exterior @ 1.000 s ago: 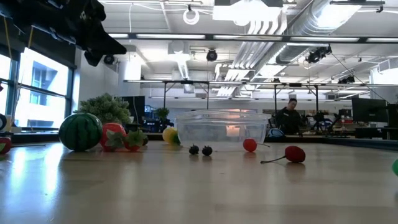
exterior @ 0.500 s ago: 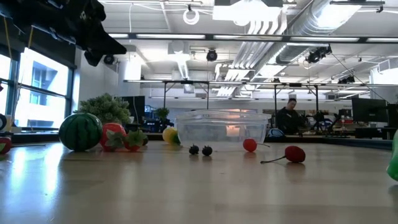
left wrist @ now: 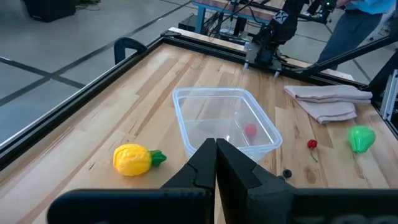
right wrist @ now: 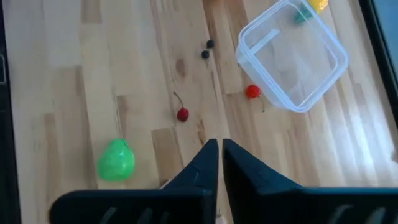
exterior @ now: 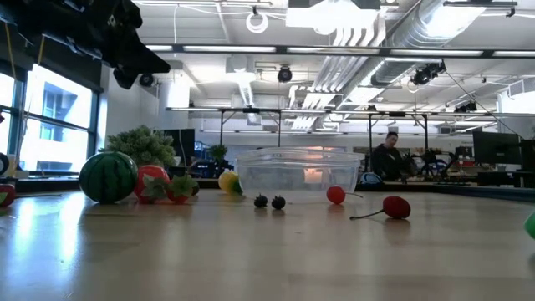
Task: Pick and placing Produce into tupperware
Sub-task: Put the green pear into the transparent bin
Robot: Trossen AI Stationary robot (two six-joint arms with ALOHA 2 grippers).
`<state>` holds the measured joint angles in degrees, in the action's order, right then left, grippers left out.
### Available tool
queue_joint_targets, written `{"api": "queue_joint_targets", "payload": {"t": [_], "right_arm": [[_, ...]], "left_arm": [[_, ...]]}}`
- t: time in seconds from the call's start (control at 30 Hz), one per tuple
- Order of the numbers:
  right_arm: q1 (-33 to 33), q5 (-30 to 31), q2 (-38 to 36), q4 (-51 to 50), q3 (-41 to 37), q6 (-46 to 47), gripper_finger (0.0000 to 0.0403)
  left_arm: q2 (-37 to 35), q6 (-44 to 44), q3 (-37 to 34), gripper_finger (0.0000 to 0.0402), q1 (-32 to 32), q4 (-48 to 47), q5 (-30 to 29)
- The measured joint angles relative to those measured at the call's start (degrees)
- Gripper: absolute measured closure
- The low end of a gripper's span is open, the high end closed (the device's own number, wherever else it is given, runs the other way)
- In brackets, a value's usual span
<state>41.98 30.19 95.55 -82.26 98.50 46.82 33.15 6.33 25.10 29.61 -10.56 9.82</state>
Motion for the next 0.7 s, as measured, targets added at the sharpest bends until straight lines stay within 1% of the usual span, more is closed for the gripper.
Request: {"api": "queue_joint_targets", "payload": {"t": [0.23,0.5,0.6,0.7], "right_arm": [[0.53,-3.27,0.34,0.51,0.00,4.95,0.0334],[1.94,-5.22,2.76,0.80,0.00,9.13,0.0302],[2.55,-6.37,4.75,1.49,0.00,9.97,0.0291],[3.02,-6.52,7.35,2.76,0.00,10.04,0.0280]], "left_arm": [[0.00,0.00,0.00,0.0401,0.00,-0.01,0.00],[-0.02,-0.19,0.00,0.0401,0.00,0.43,-0.01],[-0.01,-5.33,0.00,0.0401,0.00,0.88,-0.24],[-0.02,-10.25,0.00,0.0401,-0.04,0.48,3.30]]}}
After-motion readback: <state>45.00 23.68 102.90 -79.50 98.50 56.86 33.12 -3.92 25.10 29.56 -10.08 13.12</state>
